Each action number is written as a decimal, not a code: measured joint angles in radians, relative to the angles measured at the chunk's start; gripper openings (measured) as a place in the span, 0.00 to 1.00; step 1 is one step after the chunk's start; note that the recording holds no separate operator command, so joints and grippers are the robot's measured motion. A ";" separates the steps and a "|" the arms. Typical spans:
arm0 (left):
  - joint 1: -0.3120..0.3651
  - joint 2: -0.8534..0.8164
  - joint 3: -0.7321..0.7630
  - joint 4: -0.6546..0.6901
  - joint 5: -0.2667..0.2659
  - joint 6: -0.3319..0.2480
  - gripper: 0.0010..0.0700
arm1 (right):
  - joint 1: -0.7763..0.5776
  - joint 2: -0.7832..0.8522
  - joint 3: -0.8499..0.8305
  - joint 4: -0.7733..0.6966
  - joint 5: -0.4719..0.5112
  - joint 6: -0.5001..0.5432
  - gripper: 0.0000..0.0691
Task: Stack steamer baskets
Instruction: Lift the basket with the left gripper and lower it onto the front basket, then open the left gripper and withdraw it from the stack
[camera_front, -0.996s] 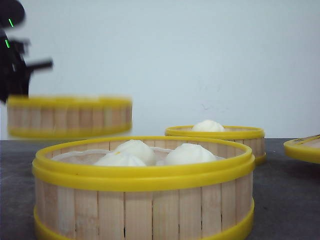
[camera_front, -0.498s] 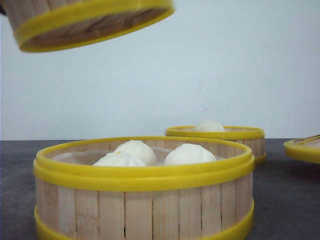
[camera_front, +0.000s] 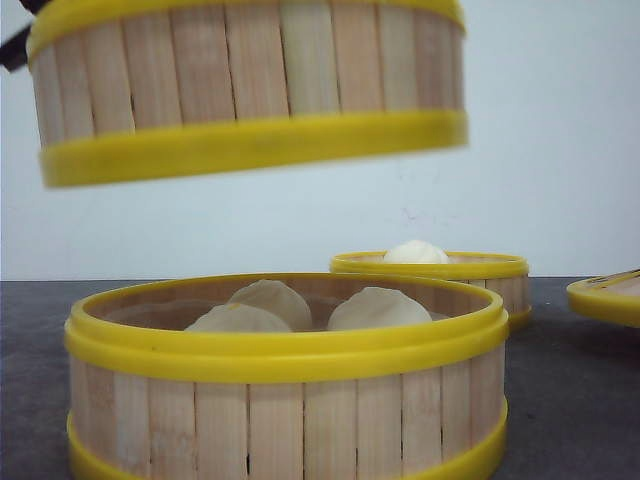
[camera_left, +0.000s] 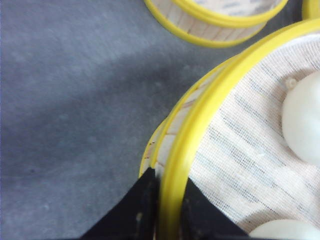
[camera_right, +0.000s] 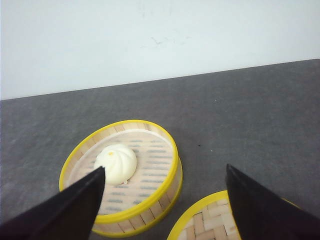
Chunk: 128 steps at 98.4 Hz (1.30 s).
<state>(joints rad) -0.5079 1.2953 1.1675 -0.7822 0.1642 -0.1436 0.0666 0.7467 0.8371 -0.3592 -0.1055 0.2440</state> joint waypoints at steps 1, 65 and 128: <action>-0.001 0.001 -0.003 0.002 0.000 -0.001 0.02 | 0.000 0.000 0.000 0.000 0.000 0.000 0.69; -0.038 0.166 -0.024 0.043 -0.004 -0.010 0.02 | 0.000 0.000 0.000 -0.026 0.027 0.000 0.69; -0.037 0.182 -0.060 0.093 0.007 -0.015 0.07 | 0.000 0.000 0.000 -0.026 0.028 0.000 0.69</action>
<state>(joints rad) -0.5453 1.4776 1.1076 -0.6895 0.1711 -0.1589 0.0666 0.7467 0.8371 -0.3855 -0.0776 0.2436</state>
